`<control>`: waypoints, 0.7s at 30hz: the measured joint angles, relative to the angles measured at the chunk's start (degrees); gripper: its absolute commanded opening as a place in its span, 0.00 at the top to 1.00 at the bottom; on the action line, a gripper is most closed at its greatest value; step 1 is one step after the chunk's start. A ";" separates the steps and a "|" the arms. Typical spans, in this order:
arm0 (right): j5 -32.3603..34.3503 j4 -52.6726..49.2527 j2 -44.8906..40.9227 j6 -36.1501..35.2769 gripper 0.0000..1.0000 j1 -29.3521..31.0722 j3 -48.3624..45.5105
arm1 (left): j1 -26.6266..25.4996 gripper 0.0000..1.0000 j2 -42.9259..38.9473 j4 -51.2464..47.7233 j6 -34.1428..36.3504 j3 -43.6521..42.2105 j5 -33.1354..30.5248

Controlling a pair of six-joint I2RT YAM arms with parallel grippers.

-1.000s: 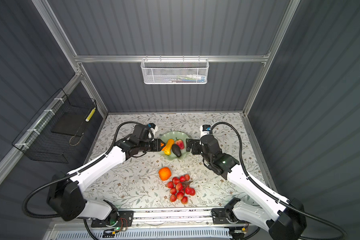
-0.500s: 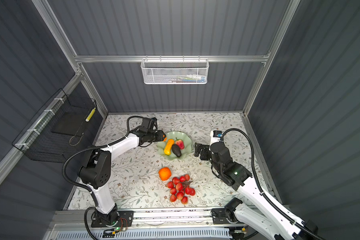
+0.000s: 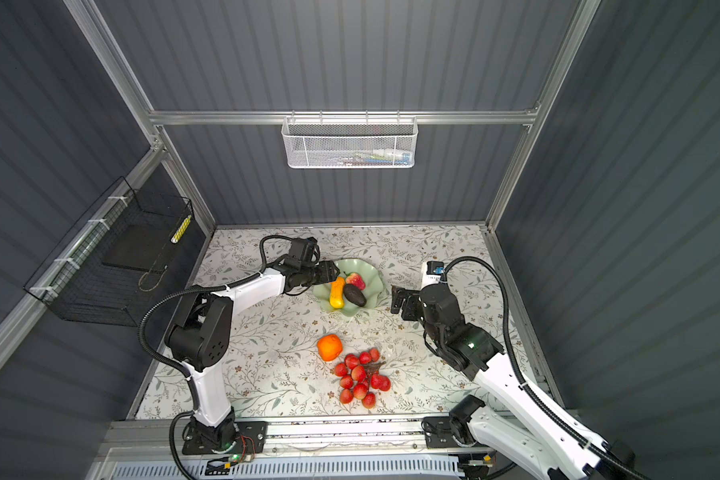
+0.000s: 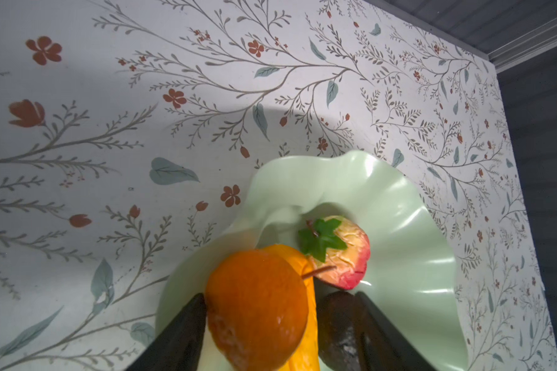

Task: Place and organize the fake fruits in the fruit bowl
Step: 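Grasp the small tangerine with the left gripper and place it in the bowl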

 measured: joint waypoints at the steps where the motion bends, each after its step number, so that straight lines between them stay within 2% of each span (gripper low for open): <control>1: 0.00 0.00 0.22 -0.02 0.01 0.00 0.00 | 0.00 0.22 -0.04 -0.02 0.00 0.00 0.02; 6: -0.74 -0.13 2.29 -0.52 0.01 0.00 0.33 | 0.00 0.18 -2.14 -0.85 0.26 0.61 0.00; 11: -4.52 -0.42 7.28 -1.14 0.02 0.02 2.47 | 0.00 0.10 -9.94 -1.03 2.49 1.33 -2.45; 15: -8.15 0.07 12.31 -0.90 0.02 1.49 4.13 | 0.04 0.01 -18.73 -0.31 5.25 0.46 -7.91; 21: -11.76 1.09 24.06 0.35 0.01 9.57 7.41 | 0.94 0.00 -35.26 3.15 11.32 -10.91 -18.40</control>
